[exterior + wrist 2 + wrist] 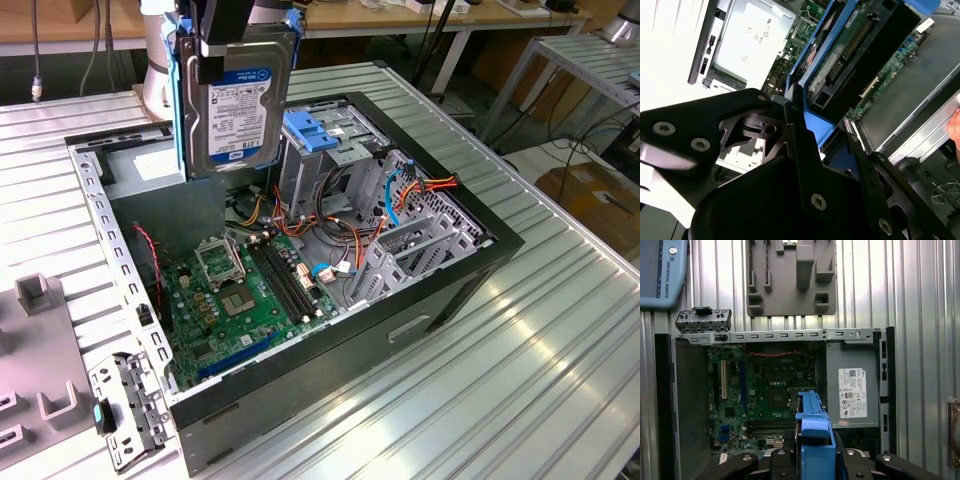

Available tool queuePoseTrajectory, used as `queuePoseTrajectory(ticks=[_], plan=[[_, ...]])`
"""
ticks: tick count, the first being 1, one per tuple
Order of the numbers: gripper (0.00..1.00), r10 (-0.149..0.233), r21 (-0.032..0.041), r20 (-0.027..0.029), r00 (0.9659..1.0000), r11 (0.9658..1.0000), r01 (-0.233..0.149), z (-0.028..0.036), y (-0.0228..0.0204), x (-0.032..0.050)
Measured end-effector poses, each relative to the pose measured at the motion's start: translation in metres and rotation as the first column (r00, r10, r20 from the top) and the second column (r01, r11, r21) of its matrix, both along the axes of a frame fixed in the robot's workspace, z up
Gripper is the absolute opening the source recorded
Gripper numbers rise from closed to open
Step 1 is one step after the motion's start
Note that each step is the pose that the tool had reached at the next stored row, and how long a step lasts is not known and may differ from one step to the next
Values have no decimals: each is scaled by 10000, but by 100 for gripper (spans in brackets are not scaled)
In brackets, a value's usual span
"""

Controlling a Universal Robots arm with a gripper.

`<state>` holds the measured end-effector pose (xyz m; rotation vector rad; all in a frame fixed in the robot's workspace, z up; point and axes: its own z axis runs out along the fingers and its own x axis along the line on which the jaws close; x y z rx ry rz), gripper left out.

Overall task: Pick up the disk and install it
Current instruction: 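Insert the disk into the insertion slot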

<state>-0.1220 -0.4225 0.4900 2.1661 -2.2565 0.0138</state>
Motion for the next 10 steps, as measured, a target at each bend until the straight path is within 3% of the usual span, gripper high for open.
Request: queuePoseTrajectory(ticks=[6, 8, 10], plan=[[37, -1, 0, -1, 10000, 10000, 1, 0, -152, 0], [37, 0, 1, 0, 10000, 10000, 0, 0, -187, 0], [37, -1, 0, 0, 10000, 10000, 1, 0, -193, 1]])
